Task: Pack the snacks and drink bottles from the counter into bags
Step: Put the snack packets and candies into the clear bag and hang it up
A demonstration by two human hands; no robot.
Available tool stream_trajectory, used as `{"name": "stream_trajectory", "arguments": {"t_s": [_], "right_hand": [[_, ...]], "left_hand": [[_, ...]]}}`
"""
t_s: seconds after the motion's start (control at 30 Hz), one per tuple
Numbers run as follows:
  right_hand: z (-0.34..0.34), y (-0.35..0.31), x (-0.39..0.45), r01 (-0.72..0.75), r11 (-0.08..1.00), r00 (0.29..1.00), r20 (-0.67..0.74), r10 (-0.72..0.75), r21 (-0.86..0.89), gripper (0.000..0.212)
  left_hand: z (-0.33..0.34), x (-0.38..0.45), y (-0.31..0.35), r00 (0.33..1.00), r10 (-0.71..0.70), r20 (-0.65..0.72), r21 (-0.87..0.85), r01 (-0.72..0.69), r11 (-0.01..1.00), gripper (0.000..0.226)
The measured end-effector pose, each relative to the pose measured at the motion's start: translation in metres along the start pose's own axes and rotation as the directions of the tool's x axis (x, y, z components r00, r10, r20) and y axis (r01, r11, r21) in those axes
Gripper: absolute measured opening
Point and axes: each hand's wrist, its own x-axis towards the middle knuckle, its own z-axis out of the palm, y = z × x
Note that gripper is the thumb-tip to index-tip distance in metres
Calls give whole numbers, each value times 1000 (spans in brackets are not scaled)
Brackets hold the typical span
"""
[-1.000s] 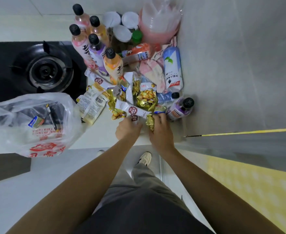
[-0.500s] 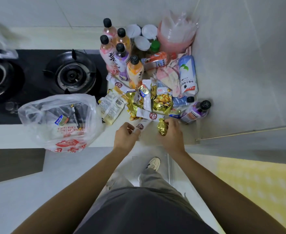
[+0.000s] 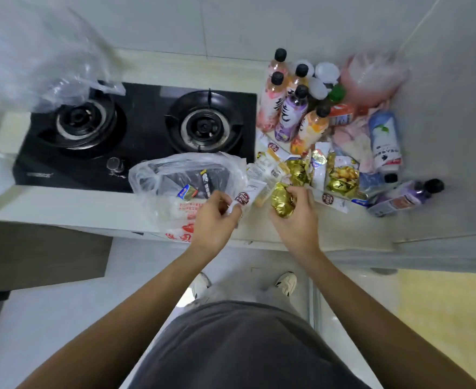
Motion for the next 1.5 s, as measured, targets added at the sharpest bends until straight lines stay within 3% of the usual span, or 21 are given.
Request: {"name": "stream_trajectory", "arguments": {"t_s": [0.17, 0.5, 0.7, 0.9, 1.0, 1.13, 1.5], "right_hand": [[45, -64, -5, 138, 990, 988, 63, -139, 24, 52], [138, -123, 0, 161, 985, 952, 270, -141, -56, 52], [167, -109, 7, 56, 977, 950, 312, 11, -204, 50], [181, -95, 25, 21, 917, 951, 290, 105, -399, 52], [185, -93, 26, 4, 916, 949, 289, 123, -401, 52], [184, -99, 14, 85, 912, 954, 298, 42, -402, 48], [101, -82, 8, 199, 946, 977, 127, -171, -258, 24]], "left_hand": [[-63, 16, -30, 991, -82, -107, -19, 81, 997, 12], [-113, 48, -70, 965, -131, -226, -20, 130, 991, 24], [-114, 67, -84, 970, -199, -143, 82, 212, 974, 21], [-113, 88, -91, 977, -207, -47, 222, 212, 952, 35], [-114, 91, -90, 989, -151, -5, 331, 144, 932, 29], [-118, 82, -92, 992, 122, 39, 633, -119, 765, 22], [-78, 64, -46, 913, 383, 144, 600, -388, 699, 16]]}}
